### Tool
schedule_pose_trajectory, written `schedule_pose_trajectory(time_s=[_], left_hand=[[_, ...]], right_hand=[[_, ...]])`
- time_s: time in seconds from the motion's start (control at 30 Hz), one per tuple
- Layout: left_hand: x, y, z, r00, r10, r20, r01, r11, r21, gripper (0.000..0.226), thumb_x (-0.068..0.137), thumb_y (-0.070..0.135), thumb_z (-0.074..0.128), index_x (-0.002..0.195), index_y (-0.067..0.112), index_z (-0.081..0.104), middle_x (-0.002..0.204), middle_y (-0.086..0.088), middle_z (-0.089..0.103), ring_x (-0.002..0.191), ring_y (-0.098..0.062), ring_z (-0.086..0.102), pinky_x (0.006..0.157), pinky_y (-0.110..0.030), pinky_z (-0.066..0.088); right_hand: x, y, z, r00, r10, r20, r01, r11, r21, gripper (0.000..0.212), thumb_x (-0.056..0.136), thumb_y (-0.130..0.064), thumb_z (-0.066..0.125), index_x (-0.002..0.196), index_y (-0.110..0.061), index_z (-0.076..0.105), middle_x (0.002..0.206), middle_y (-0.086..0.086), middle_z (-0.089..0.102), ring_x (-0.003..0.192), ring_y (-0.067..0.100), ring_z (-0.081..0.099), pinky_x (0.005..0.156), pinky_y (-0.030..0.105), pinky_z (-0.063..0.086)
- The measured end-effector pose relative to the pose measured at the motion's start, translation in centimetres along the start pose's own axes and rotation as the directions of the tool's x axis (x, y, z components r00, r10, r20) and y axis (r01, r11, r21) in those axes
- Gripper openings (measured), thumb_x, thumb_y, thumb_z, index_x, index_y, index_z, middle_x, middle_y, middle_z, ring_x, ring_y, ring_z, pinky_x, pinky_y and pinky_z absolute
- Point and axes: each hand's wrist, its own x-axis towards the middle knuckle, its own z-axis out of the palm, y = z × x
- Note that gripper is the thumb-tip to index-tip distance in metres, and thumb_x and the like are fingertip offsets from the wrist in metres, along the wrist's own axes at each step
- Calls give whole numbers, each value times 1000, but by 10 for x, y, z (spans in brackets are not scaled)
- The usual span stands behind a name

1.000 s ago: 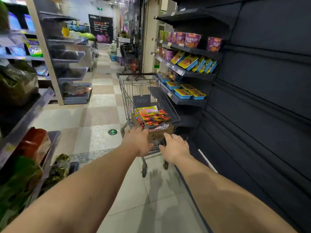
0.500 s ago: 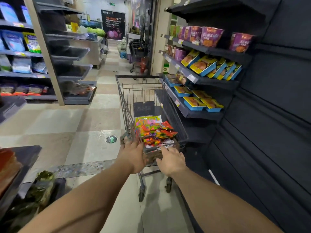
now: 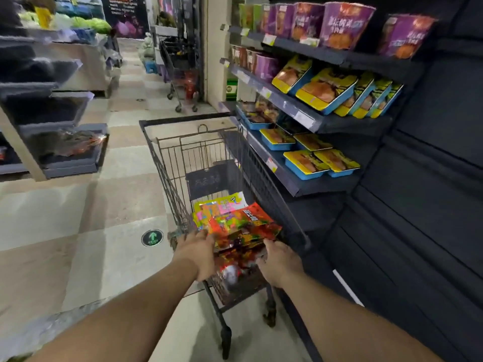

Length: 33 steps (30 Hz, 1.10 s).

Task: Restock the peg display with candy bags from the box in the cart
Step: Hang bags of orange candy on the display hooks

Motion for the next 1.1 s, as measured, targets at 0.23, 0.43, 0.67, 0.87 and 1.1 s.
schedule_pose_trajectory(time_s=[0.23, 0.43, 0.67, 0.87, 1.1], left_hand=[[106, -17, 11, 990, 75, 118, -66, 995, -74, 81, 91, 64, 48, 158, 26, 22, 163, -4, 28, 149, -31, 26, 121, -51, 17], [171, -3, 22, 984, 121, 134, -109, 990, -93, 76, 90, 61, 54, 153, 25, 31, 158, -6, 36, 147, -31, 30, 119, -53, 21], [232, 4, 22, 974, 97, 205, -90, 995, -45, 83, 93, 60, 52, 158, 23, 17, 165, -10, 21, 151, -34, 19, 122, -55, 17], [278, -4, 46, 947, 135, 290, -109, 989, -103, 81, 93, 58, 54, 159, 27, 18, 166, -6, 19, 152, -34, 18, 121, -55, 20], [369, -23, 72, 863, 173, 475, 29, 921, -389, 58, 95, 42, 62, 144, 21, 41, 127, -9, 61, 96, -22, 64, 74, -32, 55]], right_hand=[[64, -7, 4, 993, 121, -5, -120, 989, 86, 59, 100, -41, 43, 154, -25, 27, 153, 4, 38, 138, 27, 38, 111, 43, 35], [120, 12, 10, 982, 186, 35, -189, 979, 72, 59, 100, -39, 44, 154, -24, 27, 152, 6, 40, 138, 27, 40, 108, 41, 38], [188, 25, 10, 983, 154, 105, -159, 987, 38, 61, 100, -39, 44, 155, -24, 23, 155, 7, 34, 139, 28, 35, 110, 43, 34], [231, 29, 22, 951, 229, 207, -239, 971, 27, 63, 100, -42, 46, 156, -26, 21, 156, 7, 32, 141, 29, 33, 112, 43, 33], [278, 23, 51, 827, 436, 354, -556, 728, 401, 64, 97, -38, 57, 153, -17, 32, 149, 10, 46, 131, 28, 50, 102, 33, 44]])
